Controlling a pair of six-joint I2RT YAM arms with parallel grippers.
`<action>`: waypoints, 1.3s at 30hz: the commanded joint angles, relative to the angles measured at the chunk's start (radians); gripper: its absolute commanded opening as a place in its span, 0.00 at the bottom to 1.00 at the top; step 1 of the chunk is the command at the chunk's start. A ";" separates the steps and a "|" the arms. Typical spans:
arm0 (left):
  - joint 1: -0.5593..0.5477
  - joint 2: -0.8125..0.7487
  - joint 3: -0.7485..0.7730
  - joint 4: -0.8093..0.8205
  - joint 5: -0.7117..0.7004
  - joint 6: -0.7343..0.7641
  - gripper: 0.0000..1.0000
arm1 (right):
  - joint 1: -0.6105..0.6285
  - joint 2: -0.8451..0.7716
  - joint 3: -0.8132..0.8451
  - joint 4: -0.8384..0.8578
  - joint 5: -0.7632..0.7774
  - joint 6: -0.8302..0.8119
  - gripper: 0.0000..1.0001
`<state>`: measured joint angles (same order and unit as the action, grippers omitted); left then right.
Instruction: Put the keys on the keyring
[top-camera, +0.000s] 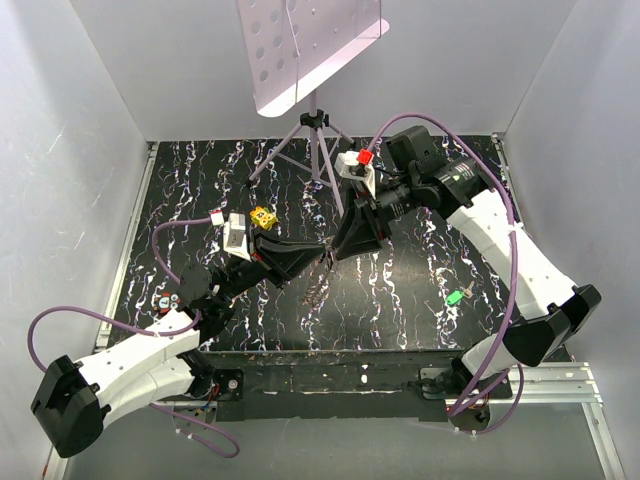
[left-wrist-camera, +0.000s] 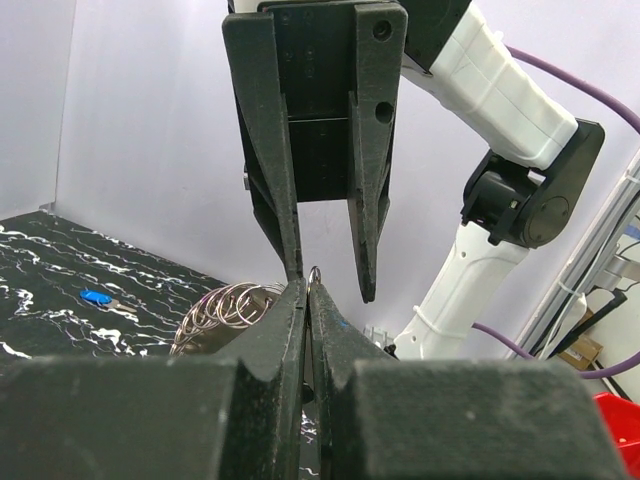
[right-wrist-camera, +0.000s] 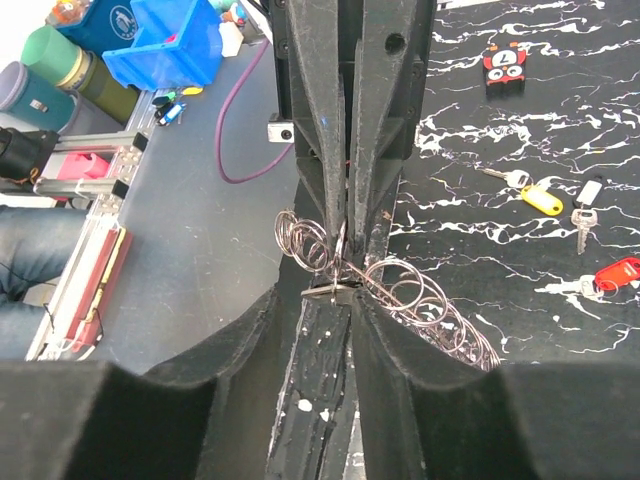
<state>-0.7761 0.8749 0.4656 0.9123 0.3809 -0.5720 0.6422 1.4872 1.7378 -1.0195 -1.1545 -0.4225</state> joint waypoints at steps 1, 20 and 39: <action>-0.003 -0.013 0.011 0.016 -0.014 0.017 0.00 | 0.010 0.004 0.009 0.035 -0.011 0.019 0.37; -0.003 0.009 0.022 0.148 -0.031 -0.034 0.00 | 0.017 -0.021 -0.127 0.208 -0.010 0.195 0.01; -0.003 -0.030 0.014 -0.021 0.033 0.017 0.00 | -0.052 -0.054 0.032 -0.091 -0.065 -0.157 0.36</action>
<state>-0.7761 0.8677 0.4660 0.9436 0.3882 -0.5869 0.5922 1.4677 1.6970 -1.0088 -1.1923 -0.4438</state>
